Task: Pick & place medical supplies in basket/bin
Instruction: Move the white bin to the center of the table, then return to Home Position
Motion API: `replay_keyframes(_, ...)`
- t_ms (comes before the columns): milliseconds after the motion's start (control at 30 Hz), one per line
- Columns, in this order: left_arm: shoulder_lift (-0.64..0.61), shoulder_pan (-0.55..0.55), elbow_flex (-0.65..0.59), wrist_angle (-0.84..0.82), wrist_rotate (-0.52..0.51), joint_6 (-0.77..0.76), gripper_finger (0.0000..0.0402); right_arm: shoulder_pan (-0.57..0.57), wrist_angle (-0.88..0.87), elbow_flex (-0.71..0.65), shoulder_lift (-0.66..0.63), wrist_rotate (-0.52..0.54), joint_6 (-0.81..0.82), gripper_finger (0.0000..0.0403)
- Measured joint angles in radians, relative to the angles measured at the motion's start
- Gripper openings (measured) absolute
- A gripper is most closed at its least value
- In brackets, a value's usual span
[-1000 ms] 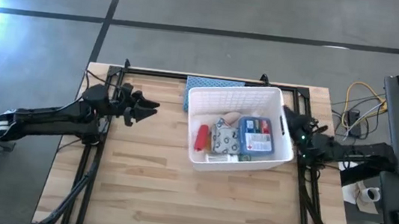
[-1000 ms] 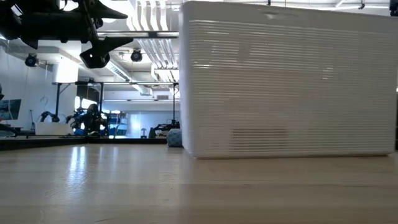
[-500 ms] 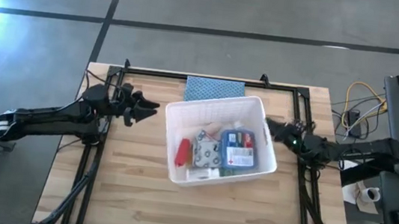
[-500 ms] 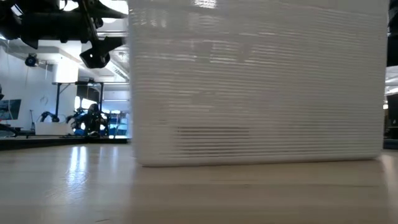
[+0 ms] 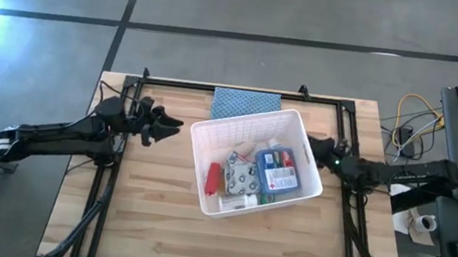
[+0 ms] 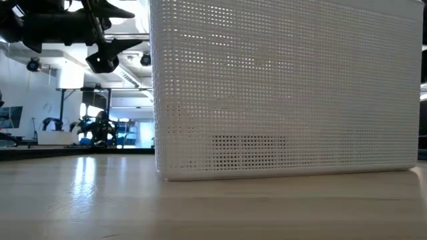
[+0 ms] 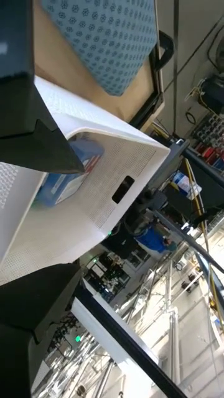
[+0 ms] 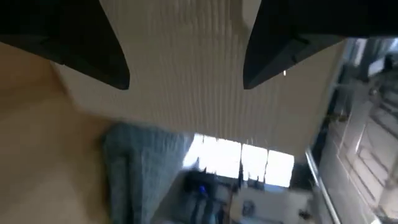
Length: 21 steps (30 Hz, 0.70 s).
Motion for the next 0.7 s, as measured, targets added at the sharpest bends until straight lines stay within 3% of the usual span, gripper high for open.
replay_keyframes(67,0.002,0.005,-0.003,-0.003,0.001,0.006,0.0228,0.001,-0.003,0.001,0.037,-0.087,0.032,0.0304)
replay_keyframes(133,0.011,0.012,-0.003,-0.005,0.000,0.020,0.0228,-0.001,0.073,0.008,0.085,-0.132,-0.105,0.0306)
replay_keyframes(400,0.032,0.011,-0.044,-0.006,0.000,0.105,0.0228,0.001,0.128,0.120,0.156,-0.477,-0.949,0.0309)
replay_keyframes(467,0.032,0.011,-0.060,-0.008,-0.001,0.123,0.0228,0.001,0.112,0.134,0.173,-0.442,-1.018,0.0306)
replay_keyframes(600,0.033,0.011,-0.086,-0.006,-0.007,0.140,0.0228,0.000,0.116,0.128,0.198,-0.259,-1.101,0.0304)
replay_keyframes(700,0.033,0.011,-0.104,-0.005,-0.008,0.141,0.0228,0.000,0.112,0.106,0.212,-0.253,-1.184,0.0305)
